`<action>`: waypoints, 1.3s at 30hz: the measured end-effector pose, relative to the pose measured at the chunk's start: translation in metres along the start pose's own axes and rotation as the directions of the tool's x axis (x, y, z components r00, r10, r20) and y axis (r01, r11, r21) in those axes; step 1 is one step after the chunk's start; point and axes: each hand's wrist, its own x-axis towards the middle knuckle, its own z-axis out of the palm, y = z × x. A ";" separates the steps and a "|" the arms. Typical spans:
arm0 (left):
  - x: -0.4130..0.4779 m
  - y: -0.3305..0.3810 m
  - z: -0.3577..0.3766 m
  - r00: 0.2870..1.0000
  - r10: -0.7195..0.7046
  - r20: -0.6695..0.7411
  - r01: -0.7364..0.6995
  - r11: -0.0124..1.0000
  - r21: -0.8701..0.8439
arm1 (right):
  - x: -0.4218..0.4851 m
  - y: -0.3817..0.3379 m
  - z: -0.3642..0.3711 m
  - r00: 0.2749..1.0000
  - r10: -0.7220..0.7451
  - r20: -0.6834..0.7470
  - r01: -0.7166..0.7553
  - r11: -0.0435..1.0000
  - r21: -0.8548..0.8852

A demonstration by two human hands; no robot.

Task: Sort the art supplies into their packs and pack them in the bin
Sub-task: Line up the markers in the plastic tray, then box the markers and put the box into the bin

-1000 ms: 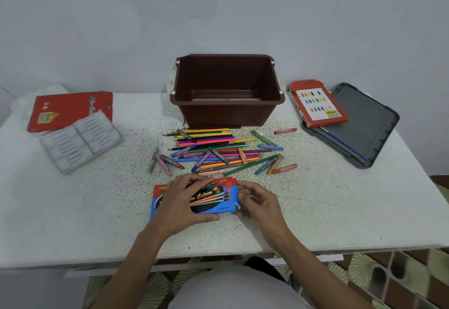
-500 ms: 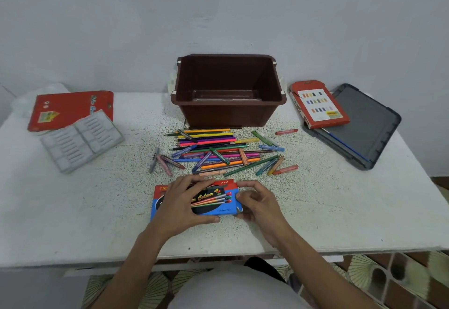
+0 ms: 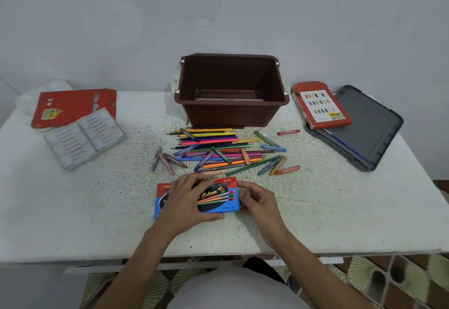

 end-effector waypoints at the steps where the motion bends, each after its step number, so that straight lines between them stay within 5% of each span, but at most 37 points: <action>1: 0.000 0.000 0.001 1.000 0.000 0.001 0.000 1.000 0.013 | 0.000 0.001 -0.001 1.000 -0.006 -0.007 0.006 0.999 -0.039; 10: 0.001 0.010 0.008 1.000 0.003 -0.004 -0.003 0.992 0.124 | 0.009 0.006 -0.004 0.985 -0.171 0.015 0.152 0.832 -0.533; 15: 0.001 0.013 0.005 0.999 -0.027 -0.020 0.029 0.995 0.092 | 0.009 0.005 -0.004 0.984 -0.175 0.033 0.164 0.817 -0.553; 18: -0.002 0.016 0.001 0.984 -0.101 -0.144 0.117 0.988 0.105 | 0.011 0.003 -0.006 0.985 -0.160 0.060 0.166 0.813 -0.558; 22: -0.017 0.015 -0.005 0.838 -0.420 -0.348 0.478 0.873 0.095 | 0.013 0.000 -0.007 0.987 -0.143 0.078 0.162 0.821 -0.548; 26: -0.025 0.028 -0.009 0.657 -0.715 -0.241 0.732 0.681 -0.027 | 0.013 -0.002 -0.007 0.976 -0.190 0.107 0.217 0.795 -0.567; 34: -0.008 0.057 -0.015 0.681 -0.710 -0.181 0.673 0.704 -0.227 | 0.020 -0.014 -0.023 0.965 -0.256 0.061 0.240 0.761 -0.603; 39: 0.025 0.078 -0.041 0.736 -0.621 -0.268 0.522 0.773 -0.360 | 0.032 -0.053 -0.047 0.939 -0.342 0.049 0.300 0.738 -0.605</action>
